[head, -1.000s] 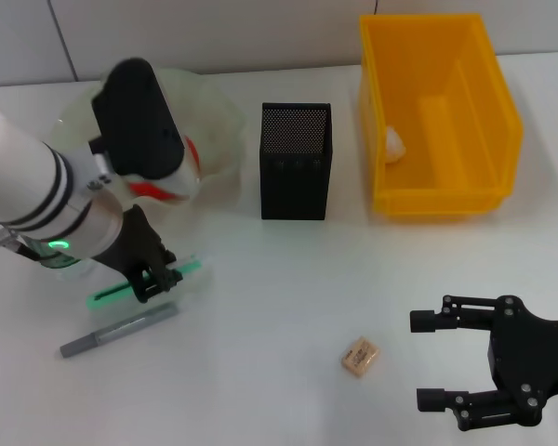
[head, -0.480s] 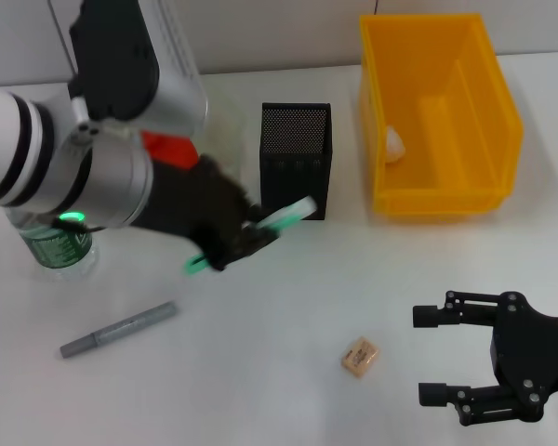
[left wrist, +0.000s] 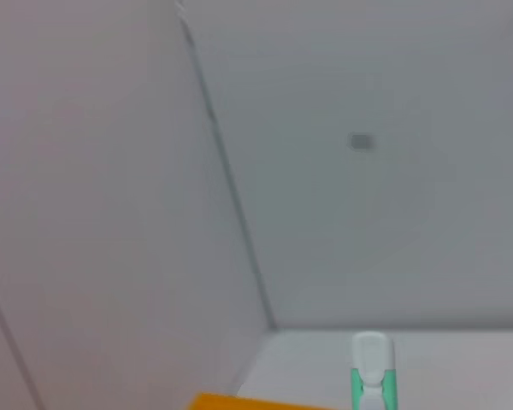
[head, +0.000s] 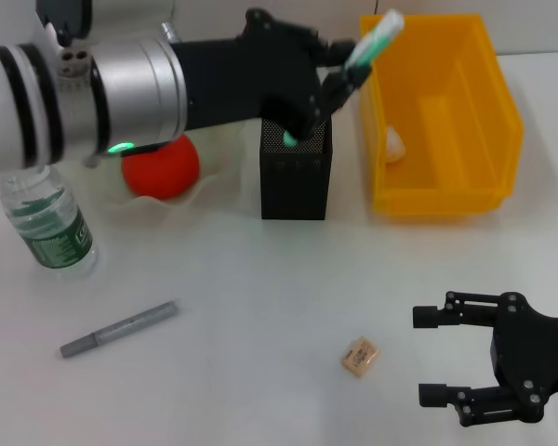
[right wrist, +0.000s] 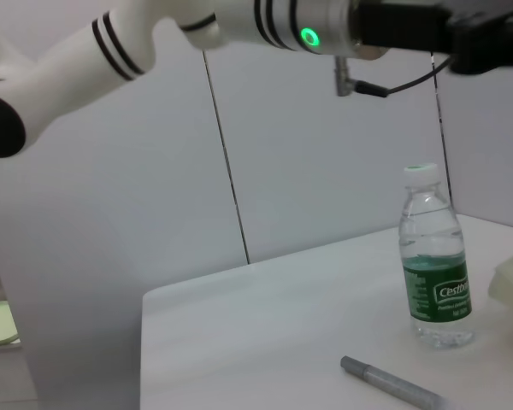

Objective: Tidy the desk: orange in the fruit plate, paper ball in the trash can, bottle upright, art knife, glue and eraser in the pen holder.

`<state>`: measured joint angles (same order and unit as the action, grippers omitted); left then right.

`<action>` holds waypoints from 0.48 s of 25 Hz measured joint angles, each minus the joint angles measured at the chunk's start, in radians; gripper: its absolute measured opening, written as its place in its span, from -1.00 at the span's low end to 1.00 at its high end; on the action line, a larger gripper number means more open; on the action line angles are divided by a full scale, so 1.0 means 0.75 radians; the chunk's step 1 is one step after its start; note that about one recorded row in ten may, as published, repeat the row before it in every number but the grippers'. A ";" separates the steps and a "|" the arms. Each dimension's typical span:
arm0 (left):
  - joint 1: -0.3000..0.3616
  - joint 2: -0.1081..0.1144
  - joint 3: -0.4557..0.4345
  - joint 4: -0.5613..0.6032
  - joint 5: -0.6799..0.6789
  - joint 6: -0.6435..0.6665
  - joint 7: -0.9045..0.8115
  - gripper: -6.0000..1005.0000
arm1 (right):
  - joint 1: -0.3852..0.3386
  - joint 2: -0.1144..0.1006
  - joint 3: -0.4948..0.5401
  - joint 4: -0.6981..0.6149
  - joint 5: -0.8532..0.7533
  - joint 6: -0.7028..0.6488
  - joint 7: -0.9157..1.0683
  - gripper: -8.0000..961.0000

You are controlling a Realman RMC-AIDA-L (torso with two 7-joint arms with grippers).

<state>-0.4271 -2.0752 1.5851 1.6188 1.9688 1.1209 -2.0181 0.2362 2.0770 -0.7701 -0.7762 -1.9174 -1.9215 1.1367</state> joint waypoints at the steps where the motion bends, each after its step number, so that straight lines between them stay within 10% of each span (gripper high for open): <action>1: 0.000 0.000 0.000 0.000 0.000 0.000 0.000 -0.59 | 0.000 0.000 0.000 0.000 0.000 0.000 0.000 0.62; 5: 0.063 -0.001 0.274 -0.149 -0.221 -0.602 0.248 -0.58 | 0.000 0.000 0.000 0.000 0.002 -0.001 0.000 0.62; 12: 0.034 -0.005 0.435 -0.245 -0.228 -0.882 0.300 -0.58 | 0.000 0.002 0.000 0.000 0.002 -0.001 -0.002 0.62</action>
<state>-0.4018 -2.0786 1.9116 1.4347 1.7977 0.4592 -1.7930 0.2362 2.0786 -0.7701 -0.7762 -1.9159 -1.9221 1.1355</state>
